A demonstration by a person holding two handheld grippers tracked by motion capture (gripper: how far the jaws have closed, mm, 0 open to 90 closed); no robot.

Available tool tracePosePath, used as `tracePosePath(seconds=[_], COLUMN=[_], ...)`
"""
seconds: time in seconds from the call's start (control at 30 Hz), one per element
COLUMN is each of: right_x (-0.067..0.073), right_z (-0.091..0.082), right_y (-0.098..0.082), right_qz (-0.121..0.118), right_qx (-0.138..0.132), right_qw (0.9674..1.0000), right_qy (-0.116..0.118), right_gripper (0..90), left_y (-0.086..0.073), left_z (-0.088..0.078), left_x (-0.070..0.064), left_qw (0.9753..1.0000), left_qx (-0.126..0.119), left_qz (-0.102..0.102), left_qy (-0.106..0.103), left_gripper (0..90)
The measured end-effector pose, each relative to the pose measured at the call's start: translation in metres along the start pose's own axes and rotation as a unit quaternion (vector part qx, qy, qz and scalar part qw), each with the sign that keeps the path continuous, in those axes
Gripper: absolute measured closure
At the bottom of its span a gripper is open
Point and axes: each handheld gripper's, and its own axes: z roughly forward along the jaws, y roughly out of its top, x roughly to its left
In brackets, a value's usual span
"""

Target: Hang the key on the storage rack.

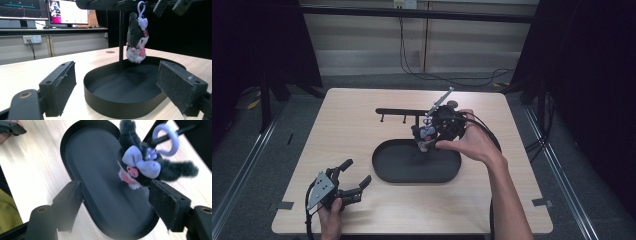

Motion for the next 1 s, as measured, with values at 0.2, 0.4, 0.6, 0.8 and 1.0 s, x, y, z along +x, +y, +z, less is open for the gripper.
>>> tracePosePath(seconds=[0.2,0.4,0.6,0.8,1.0], right_x=[0.009,0.021,0.033,0.046,0.059], right_z=[0.010,0.023,0.038,0.052,0.068], right_y=[-0.027,-0.057,-0.086,-0.115,-0.140], right_qz=[0.016,0.040,0.066,0.085,0.092], right_qx=[-0.064,-0.136,-0.180,-0.230,-0.258], right_qw=[0.9978,0.9898,0.9806,0.9630,0.9395], right_qy=[0.001,-0.019,-0.043,-0.111,-0.205], right_gripper=[21.6,16.5,13.8,13.8,14.6], left_y=[0.000,0.000,0.000,0.000,0.000], left_z=[0.000,0.000,0.000,0.000,0.000], left_x=[0.000,0.000,0.000,0.000,0.000], left_qw=[1.0000,1.0000,1.0000,1.0000,1.0000], left_qx=[0.000,0.001,0.001,0.000,0.000], left_qz=[0.000,0.000,0.000,0.000,0.000], left_qy=[0.000,0.000,0.000,0.000,0.000], left_gripper=[15.4,15.4,15.4,15.4,15.4])
